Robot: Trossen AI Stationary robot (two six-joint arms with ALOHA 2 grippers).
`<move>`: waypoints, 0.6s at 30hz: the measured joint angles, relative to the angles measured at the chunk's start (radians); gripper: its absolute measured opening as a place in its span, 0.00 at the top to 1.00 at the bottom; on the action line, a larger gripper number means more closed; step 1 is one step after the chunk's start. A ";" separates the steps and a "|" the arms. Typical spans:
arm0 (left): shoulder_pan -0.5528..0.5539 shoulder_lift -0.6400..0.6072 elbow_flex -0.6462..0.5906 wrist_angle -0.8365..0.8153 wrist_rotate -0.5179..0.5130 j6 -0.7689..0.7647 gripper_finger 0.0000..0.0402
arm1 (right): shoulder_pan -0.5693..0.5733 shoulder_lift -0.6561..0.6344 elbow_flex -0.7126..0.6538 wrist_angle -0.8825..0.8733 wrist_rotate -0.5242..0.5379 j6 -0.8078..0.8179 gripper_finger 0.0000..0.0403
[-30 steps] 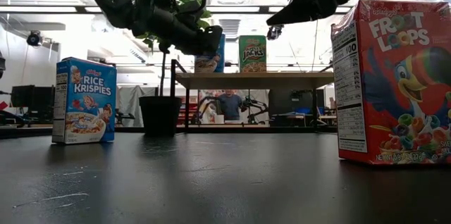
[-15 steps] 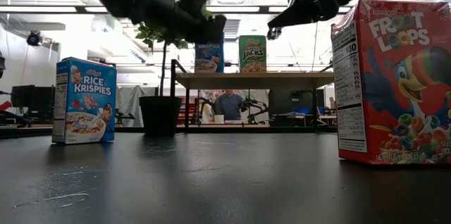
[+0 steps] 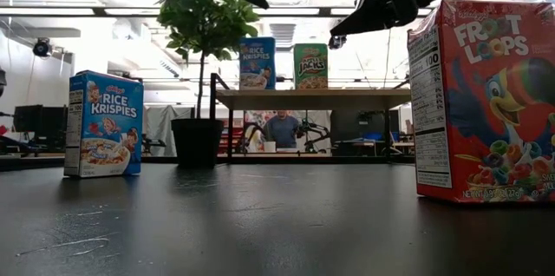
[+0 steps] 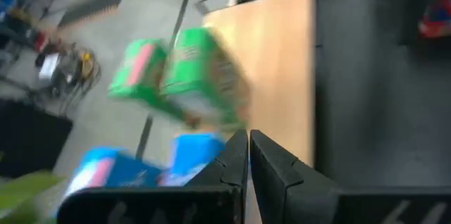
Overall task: Stack cereal on shelf
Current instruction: Put the right blue cereal box on the shelf, aligned with the other blue cereal box
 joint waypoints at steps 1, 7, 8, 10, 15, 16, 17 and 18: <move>0.028 0.007 0.032 -0.024 0.019 -0.004 1.00 | 0.000 0.000 0.000 0.000 0.000 0.000 0.98; 0.152 0.044 0.103 -0.095 0.186 -0.031 0.93 | 0.000 0.000 0.000 0.000 0.000 0.000 0.98; 0.159 0.049 0.100 -0.100 0.193 -0.033 0.90 | 0.000 0.000 0.000 0.000 0.000 0.000 0.98; 0.165 0.057 0.099 -0.103 0.195 -0.039 0.83 | 0.000 0.000 0.000 0.000 0.000 0.000 0.98; 0.165 0.092 0.099 -0.105 0.194 -0.053 0.62 | 0.000 0.000 0.000 -0.001 0.000 0.000 0.98; 0.165 0.098 0.099 -0.106 0.194 -0.059 0.58 | 0.000 0.000 0.000 -0.001 0.000 0.000 0.98; 0.165 0.103 0.099 -0.106 0.192 -0.066 0.54 | 0.000 0.000 0.000 -0.003 0.000 0.000 0.98; 0.165 0.106 0.099 -0.106 0.182 -0.074 0.50 | 0.000 0.000 0.000 -0.005 0.000 0.000 0.98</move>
